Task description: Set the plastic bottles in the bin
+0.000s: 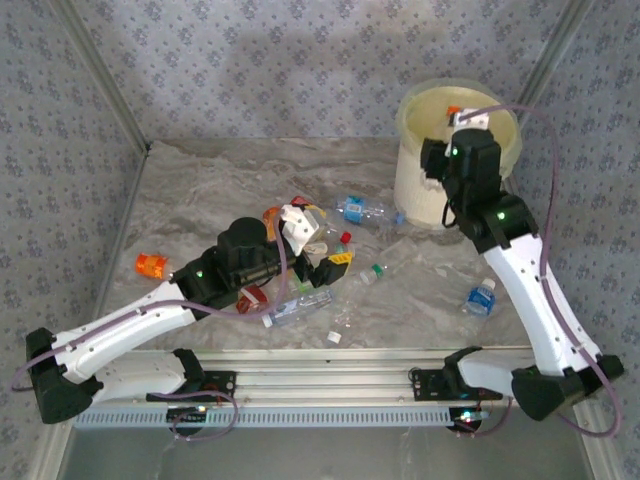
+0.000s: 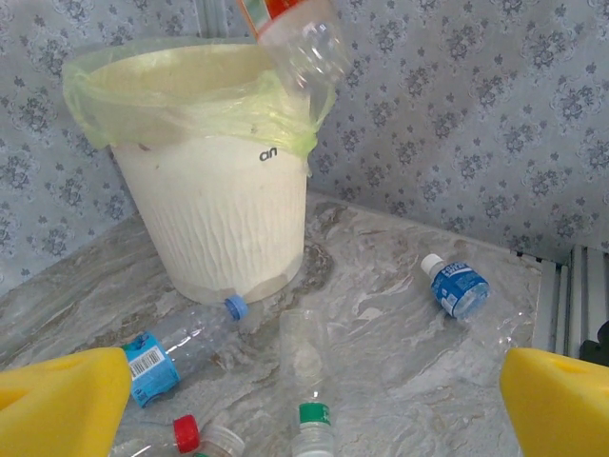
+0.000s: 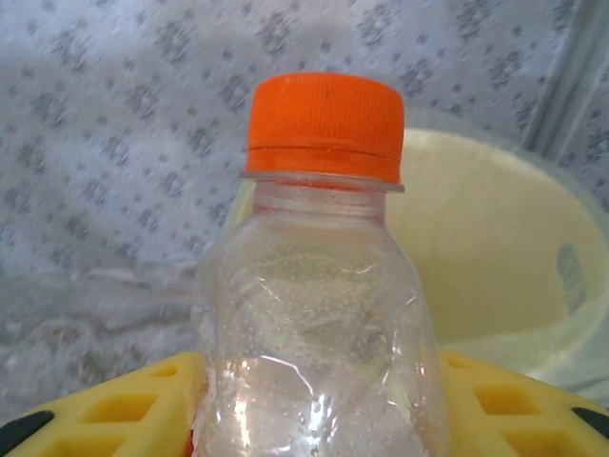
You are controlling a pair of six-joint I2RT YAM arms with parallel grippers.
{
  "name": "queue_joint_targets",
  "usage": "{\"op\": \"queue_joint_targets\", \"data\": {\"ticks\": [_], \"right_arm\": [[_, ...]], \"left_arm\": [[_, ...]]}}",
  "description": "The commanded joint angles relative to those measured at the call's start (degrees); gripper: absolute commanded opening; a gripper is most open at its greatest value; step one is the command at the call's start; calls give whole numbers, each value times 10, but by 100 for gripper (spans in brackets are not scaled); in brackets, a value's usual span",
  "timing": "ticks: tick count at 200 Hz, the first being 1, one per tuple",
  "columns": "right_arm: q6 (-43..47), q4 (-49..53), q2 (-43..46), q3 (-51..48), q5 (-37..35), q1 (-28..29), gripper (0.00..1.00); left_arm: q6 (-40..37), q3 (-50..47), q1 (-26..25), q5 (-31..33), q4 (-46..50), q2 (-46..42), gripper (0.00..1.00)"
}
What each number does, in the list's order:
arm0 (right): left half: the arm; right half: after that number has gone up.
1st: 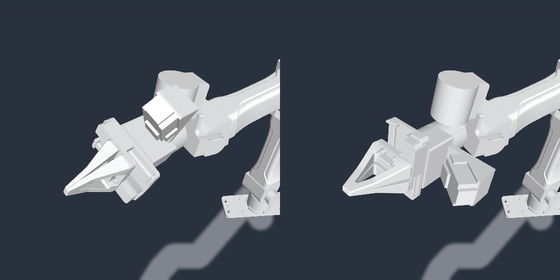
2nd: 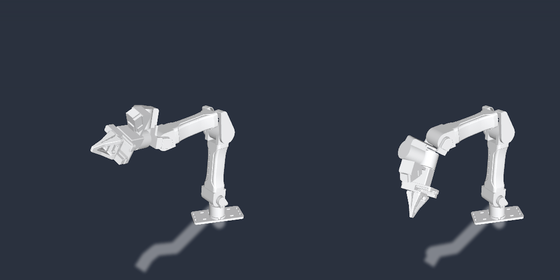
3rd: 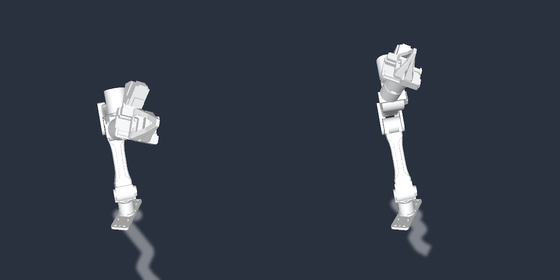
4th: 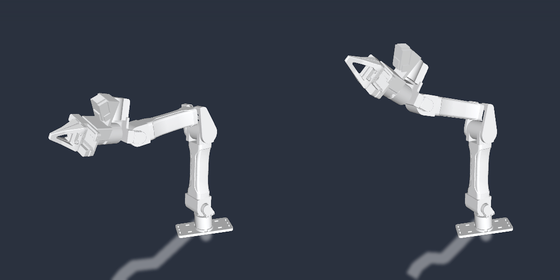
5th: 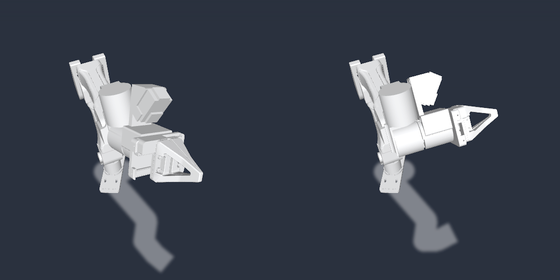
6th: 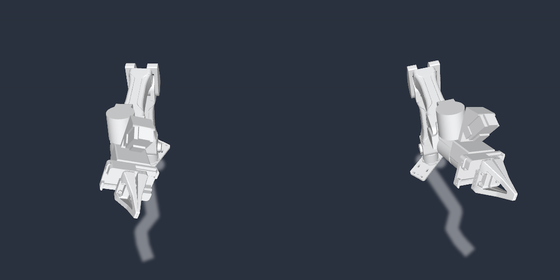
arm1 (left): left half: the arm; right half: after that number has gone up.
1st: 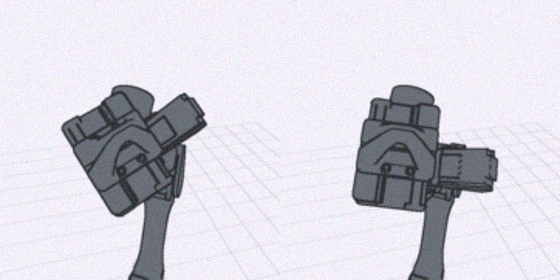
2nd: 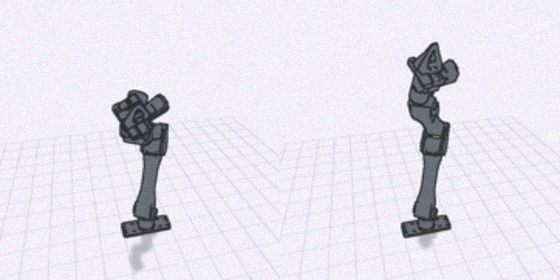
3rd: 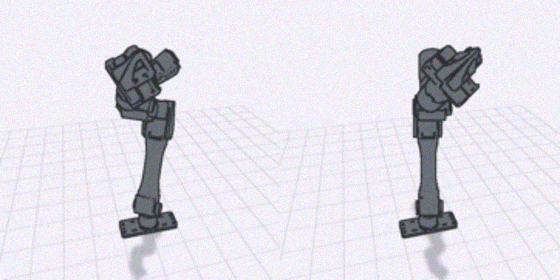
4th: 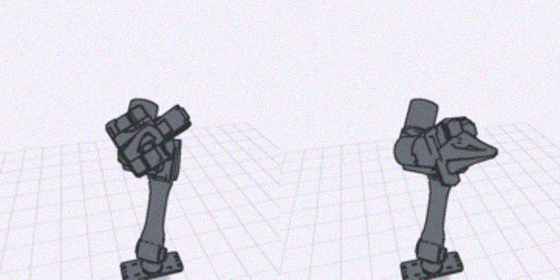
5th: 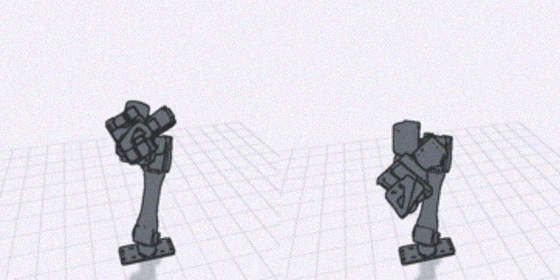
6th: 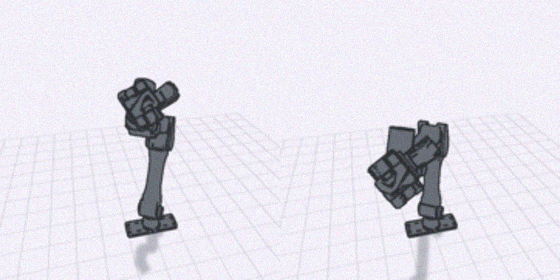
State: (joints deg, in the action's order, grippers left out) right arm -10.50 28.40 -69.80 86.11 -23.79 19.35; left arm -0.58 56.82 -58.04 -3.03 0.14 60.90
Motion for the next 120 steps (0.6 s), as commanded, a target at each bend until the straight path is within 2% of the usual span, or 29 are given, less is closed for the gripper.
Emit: {"op": "queue_joint_targets", "data": {"ticks": [1, 54, 120], "right_arm": [[-7, -50, -37, 44, 30, -46, 53], [-52, -94, -130, 101, 99, -151, 53], [-60, -52, -270, 196, 136, -192, 53]], "left_arm": [[-8, 4, -1, 7, -6, 7, 100], [-12, 8, -1, -1, 3, 17, 100], [-30, 36, -1, -31, 44, 45, 100]]}}
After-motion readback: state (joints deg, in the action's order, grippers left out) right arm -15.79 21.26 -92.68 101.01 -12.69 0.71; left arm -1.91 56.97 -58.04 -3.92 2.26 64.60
